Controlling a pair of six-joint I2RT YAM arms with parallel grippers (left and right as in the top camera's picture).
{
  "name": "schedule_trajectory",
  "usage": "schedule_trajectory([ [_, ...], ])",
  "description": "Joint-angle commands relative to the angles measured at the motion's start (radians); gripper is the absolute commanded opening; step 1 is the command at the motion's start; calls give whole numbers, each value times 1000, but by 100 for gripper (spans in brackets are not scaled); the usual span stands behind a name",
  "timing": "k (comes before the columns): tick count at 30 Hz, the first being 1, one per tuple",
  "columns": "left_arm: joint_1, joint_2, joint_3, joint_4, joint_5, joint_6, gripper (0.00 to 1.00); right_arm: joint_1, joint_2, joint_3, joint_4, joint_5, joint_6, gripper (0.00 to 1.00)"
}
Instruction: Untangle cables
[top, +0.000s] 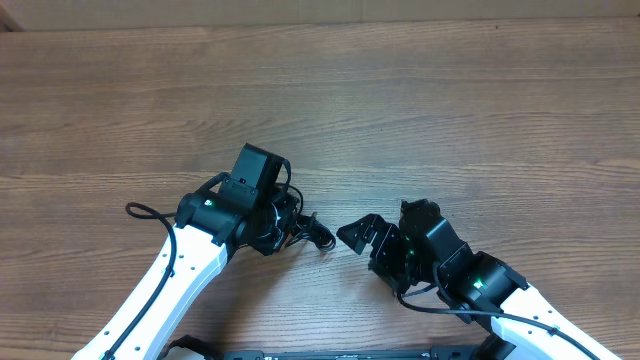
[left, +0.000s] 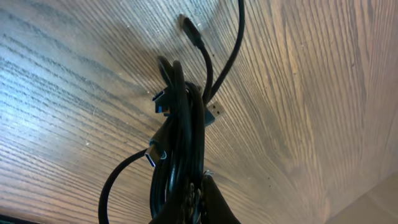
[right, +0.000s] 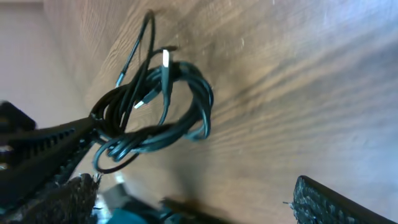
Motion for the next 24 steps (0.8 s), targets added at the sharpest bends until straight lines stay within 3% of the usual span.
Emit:
schedule_trajectory([
  [1, 3, -2, 10, 0, -8, -63, 5, 3, 5, 21, 6, -25, 213, 100],
  [7, 3, -2, 10, 0, 63, -68, 4, 3, 105, 21, 30, 16, 379, 100],
  [11, 3, -2, 10, -1, 66, -67, 4, 3, 217, 21, 131, -8, 469, 100],
  [18, 2, -2, 10, -1, 85, -68, 5, 3, 340, 21, 363, -133, 556, 89],
  [24, 2, -2, 10, 1, 86, -71, 5, 3, 389, 21, 414, -171, 620, 75],
])
